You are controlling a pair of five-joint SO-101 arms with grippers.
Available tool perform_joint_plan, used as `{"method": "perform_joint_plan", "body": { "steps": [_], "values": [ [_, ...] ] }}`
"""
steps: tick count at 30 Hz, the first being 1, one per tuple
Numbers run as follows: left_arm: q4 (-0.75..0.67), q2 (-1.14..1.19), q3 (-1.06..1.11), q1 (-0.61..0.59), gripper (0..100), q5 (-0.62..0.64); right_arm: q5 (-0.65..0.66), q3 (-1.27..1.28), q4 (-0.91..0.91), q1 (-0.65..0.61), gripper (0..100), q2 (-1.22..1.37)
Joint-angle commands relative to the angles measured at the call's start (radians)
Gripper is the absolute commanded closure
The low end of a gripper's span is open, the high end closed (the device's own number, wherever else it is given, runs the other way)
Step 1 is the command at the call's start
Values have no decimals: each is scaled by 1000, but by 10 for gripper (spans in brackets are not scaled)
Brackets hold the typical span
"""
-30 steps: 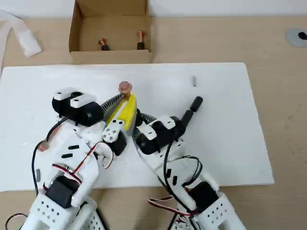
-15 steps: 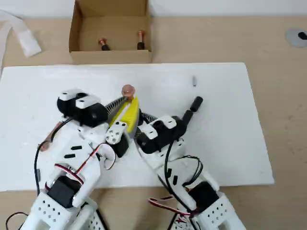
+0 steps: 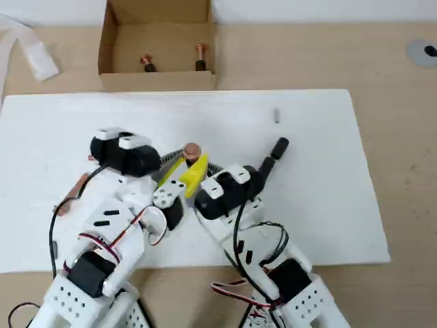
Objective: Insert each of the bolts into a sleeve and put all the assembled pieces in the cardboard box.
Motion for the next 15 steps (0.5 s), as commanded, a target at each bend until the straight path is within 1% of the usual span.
{"method": "perform_joint_plan", "body": {
  "steps": [1,3,5,7,10,13,15],
  "values": [
    [54,-10,-87,-11,850,20,-2,-10,-21,-12,989,-137],
    [75,-10,-121,-17,850,34,-2,-10,-21,-10,989,-133],
    [94,-5,-169,-49,850,48,-2,-10,-20,-8,989,-131],
    [118,-4,-215,-98,851,46,-2,-10,-20,-8,989,-130],
    [192,-4,-273,-180,856,44,-2,-15,-20,4,989,-128],
    [308,-2,-342,-282,912,25,-2,-56,-18,44,989,-96],
    [365,-2,-368,-342,972,-52,6,-125,-20,74,989,-25]
  ]
}}
